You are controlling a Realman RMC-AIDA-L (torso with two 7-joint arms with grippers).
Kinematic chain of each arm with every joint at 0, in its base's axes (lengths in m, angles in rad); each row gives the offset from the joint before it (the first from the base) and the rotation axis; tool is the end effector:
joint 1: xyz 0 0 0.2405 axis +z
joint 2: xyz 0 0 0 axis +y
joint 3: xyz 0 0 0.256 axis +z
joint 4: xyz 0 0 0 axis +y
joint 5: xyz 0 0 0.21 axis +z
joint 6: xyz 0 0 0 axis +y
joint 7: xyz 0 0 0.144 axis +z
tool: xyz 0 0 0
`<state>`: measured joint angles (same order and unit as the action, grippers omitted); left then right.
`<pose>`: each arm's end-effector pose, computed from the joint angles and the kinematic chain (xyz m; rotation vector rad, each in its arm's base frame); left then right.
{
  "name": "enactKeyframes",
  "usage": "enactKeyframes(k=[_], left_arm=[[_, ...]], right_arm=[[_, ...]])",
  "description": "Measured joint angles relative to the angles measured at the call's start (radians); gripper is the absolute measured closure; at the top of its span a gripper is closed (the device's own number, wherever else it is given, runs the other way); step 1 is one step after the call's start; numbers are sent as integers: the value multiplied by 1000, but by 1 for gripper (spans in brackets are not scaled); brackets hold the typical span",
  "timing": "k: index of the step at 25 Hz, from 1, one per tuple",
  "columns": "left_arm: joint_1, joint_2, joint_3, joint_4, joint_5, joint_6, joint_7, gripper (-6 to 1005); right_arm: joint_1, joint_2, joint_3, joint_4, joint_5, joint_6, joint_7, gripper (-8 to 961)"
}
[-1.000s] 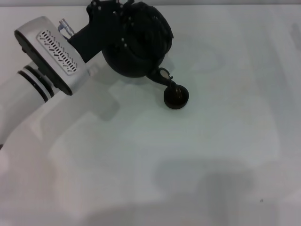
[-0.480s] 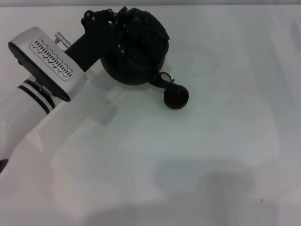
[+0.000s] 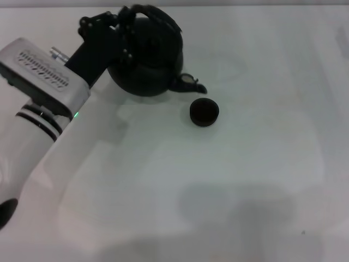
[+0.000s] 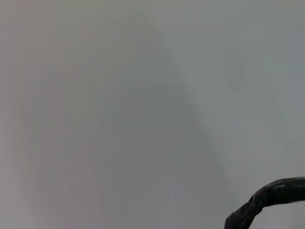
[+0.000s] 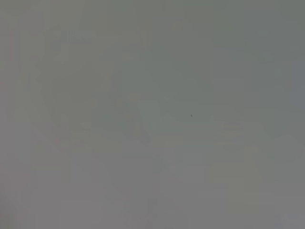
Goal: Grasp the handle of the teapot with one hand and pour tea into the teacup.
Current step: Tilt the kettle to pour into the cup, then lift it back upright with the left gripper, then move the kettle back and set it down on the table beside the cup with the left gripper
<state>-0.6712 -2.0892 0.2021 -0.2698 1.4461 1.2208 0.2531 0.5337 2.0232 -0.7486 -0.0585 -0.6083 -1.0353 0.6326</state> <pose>-0.2415 0.3461 -0.0809 -1.9469 -0.0527 -0.6066 0.3599 0.3662 0.0419 -1.4140 0.8678 0.8470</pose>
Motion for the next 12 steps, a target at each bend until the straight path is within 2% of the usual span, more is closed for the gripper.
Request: enactKeyframes(k=[4,5,12], left_arm=[[46,-1,-85,-50,0,48,-5,882],[75,-2,-138,-84,-1,63,-6,881],[141,-6,-213,-161,-2,68,-75,878]], right_arm=[[0,-2,0,-6,-3,2,-1,124],[0,-4,-1,-9,-6,13,-2,124],[1,-8,-17,-31,-11,38,-5,124]])
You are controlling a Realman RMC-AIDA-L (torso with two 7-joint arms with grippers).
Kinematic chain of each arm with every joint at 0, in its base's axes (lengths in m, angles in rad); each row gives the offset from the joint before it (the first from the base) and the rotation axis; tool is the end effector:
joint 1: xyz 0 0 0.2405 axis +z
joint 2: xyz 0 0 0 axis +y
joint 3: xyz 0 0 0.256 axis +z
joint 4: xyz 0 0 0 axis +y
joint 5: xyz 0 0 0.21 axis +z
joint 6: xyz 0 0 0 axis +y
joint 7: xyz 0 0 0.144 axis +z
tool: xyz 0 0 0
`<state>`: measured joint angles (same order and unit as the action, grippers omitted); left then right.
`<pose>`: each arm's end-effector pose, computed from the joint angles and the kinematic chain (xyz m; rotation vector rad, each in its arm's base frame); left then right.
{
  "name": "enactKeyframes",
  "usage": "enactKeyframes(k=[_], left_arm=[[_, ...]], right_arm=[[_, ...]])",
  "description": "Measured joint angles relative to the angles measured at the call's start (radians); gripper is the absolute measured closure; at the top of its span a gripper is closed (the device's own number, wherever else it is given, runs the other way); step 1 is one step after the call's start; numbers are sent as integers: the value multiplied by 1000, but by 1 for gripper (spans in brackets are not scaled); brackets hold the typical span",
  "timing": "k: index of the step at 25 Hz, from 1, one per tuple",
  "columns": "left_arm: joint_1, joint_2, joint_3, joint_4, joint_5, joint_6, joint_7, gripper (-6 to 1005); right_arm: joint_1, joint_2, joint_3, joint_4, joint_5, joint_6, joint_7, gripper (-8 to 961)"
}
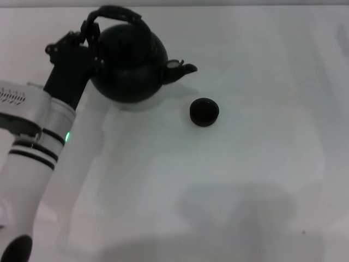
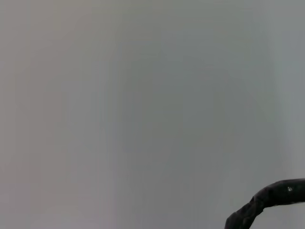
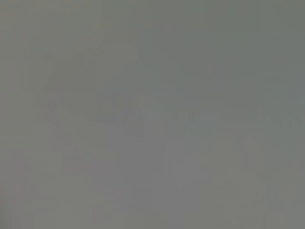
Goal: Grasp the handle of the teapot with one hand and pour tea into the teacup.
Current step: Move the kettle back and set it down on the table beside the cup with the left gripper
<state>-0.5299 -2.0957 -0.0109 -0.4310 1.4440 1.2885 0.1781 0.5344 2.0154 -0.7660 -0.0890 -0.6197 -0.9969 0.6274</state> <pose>-0.2588 0.3117 -0.0807 -1.7214 -0.4567 -0.7591 0.3606 0.3719 0.0472 -1.4389 0.8468 0.8077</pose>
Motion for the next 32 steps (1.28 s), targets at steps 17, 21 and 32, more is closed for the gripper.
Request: enactKeyframes(k=[17,21,32], left_arm=[[79,-7,-1,-63,-73,0,-19,871],[72,-3,-2,-59,-75,0,21,869],[70,0,-3,-35,-73,-4,45,864]], right_arm=[[-6,-4,-65,-44,-1,56,-3,124],[-9,-4,-65,-44,1,57,-3,124],[-7,0,-60,-43,8,57,-3,124]])
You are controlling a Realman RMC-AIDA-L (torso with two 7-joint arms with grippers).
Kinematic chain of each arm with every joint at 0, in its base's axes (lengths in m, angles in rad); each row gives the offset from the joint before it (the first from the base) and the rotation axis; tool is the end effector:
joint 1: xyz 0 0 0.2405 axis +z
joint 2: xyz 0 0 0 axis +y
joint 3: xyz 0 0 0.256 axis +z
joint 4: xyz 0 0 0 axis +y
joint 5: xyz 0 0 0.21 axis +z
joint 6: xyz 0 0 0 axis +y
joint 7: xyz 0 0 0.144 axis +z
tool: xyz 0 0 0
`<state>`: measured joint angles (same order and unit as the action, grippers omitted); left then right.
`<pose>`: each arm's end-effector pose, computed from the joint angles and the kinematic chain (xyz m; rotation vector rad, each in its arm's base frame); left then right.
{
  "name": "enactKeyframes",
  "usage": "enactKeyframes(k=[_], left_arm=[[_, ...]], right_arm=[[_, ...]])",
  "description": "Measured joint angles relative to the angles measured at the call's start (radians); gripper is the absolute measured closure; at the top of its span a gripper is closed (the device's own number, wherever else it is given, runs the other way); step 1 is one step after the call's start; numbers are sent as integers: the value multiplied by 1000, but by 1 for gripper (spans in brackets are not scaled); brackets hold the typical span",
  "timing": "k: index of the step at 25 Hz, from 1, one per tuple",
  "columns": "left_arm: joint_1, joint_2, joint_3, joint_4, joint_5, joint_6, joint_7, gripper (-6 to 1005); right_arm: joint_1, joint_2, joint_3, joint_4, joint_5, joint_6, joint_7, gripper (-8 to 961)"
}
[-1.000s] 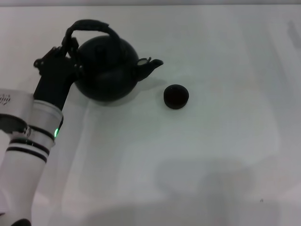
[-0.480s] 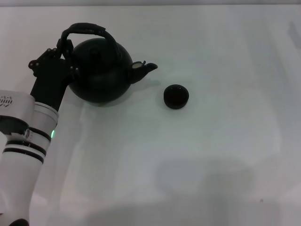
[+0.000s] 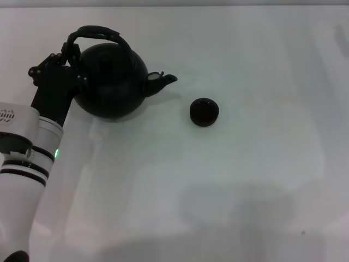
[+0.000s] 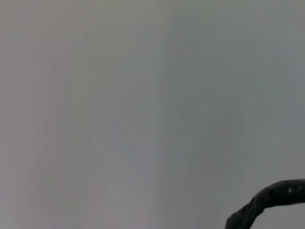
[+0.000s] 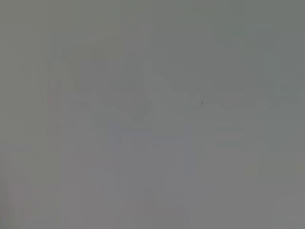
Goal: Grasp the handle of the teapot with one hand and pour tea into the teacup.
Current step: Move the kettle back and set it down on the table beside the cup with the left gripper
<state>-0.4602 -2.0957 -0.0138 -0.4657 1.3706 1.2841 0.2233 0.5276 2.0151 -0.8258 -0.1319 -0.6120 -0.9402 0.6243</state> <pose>-0.2824 0.2924 -0.0808 -1.6481 -0.5532 -0.6763 0.3612 0.3762 0.0473 -1.4806 0.8337 0.7520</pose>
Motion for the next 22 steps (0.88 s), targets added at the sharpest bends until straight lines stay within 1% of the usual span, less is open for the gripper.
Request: enactKeyframes(k=[16,21,22], left_arm=[[-3,0,0,4,-2,-18,-12,857],[-3,0,0,4,-3,-20,-13,819],[-3,0,0,4,-3,-18,-13,798]], right_arm=[[0,2,5,5,1,0,7,124],[1,2,5,6,1,0,7,124],[0,2,5,6,1,0,7,124]])
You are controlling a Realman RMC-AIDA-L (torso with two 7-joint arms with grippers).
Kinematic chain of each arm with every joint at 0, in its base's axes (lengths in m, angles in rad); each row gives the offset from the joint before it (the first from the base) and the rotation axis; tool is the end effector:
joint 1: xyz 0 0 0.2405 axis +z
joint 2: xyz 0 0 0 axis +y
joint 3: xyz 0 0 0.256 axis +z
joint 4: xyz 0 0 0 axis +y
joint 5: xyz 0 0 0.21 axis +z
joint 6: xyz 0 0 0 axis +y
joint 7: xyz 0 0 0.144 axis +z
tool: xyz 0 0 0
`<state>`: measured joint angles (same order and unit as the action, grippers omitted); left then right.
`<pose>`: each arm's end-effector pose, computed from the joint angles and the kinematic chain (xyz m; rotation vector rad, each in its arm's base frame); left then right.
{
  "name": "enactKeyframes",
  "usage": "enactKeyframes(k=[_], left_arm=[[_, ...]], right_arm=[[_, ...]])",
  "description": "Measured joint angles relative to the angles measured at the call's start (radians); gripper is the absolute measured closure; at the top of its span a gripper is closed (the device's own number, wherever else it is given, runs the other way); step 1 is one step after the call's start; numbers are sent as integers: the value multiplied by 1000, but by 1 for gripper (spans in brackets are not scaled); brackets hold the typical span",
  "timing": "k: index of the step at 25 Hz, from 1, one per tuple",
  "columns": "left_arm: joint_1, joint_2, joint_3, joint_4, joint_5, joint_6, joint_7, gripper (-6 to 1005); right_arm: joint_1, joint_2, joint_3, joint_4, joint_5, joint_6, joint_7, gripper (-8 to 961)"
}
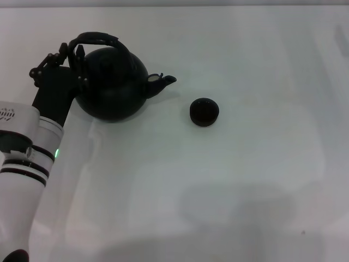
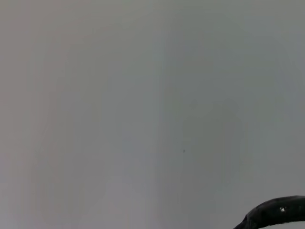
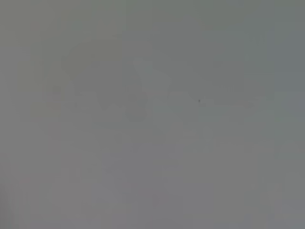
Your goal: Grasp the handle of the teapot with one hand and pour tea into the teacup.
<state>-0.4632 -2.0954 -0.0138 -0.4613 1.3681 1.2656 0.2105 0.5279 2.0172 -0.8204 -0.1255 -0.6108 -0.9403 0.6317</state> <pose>-0.2841 0.2936 -0.0820 -1.6552 -0.5715 -0.6710 0.3621 0.3751 0.0457 -1.4726 0.8498 0.7587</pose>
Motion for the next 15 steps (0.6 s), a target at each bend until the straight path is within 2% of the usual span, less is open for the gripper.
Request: enactKeyframes(k=[9,15], left_arm=[[7,1,0,1,0,16,-4,609],[39,0,9,1,6,58,-65,480]], right_arm=[[-5,0,0,1,0,-5,1,124],[-5,0,-1,1,0,-6,1,124]])
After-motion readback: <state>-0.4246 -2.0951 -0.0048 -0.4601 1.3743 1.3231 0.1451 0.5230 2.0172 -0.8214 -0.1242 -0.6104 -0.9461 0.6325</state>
